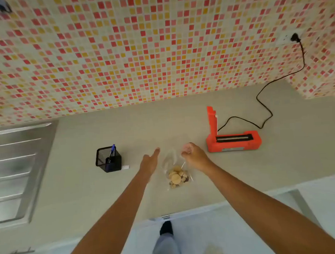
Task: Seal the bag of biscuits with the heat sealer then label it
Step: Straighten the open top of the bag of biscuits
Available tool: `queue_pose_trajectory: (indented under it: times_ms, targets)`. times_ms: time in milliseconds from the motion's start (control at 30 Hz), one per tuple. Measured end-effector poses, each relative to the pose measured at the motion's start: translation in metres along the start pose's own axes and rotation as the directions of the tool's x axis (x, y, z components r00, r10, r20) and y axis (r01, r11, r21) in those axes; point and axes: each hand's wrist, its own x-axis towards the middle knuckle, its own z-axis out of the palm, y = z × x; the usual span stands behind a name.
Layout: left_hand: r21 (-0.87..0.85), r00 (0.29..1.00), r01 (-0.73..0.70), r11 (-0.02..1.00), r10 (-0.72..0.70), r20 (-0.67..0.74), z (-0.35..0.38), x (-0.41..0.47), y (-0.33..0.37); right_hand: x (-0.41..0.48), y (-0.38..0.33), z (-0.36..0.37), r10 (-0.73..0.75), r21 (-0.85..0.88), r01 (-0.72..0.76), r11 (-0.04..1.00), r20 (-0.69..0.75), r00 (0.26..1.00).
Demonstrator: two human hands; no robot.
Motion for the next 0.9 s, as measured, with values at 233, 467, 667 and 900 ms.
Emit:
queue_pose_trajectory:
  times_ms: [233,467,667,900]
  targets:
    - [-0.375,0.975,0.043,0.926,0.043,0.218,0.006,0.019,-0.004,0.028,0.020,0.027,0.220,0.126,-0.213,0.969,-0.044,0.974]
    - [-0.260,0.919,-0.226,0.939,0.294,0.262,-0.007,0.028,0.011,0.018,0.013,0.031,0.172,0.383,-0.094,0.919,-0.172,0.970]
    - [-0.301,0.869,-0.392,0.869,0.457,0.189,-0.020,0.020,0.029,0.002,-0.003,0.017,0.011,0.417,0.072,0.906,-0.194,0.981]
    - [-0.304,0.777,-0.542,0.783,0.605,0.173,-0.026,0.012,0.038,-0.010,-0.012,0.007,-0.137,0.321,0.189,0.928,-0.178,0.974]
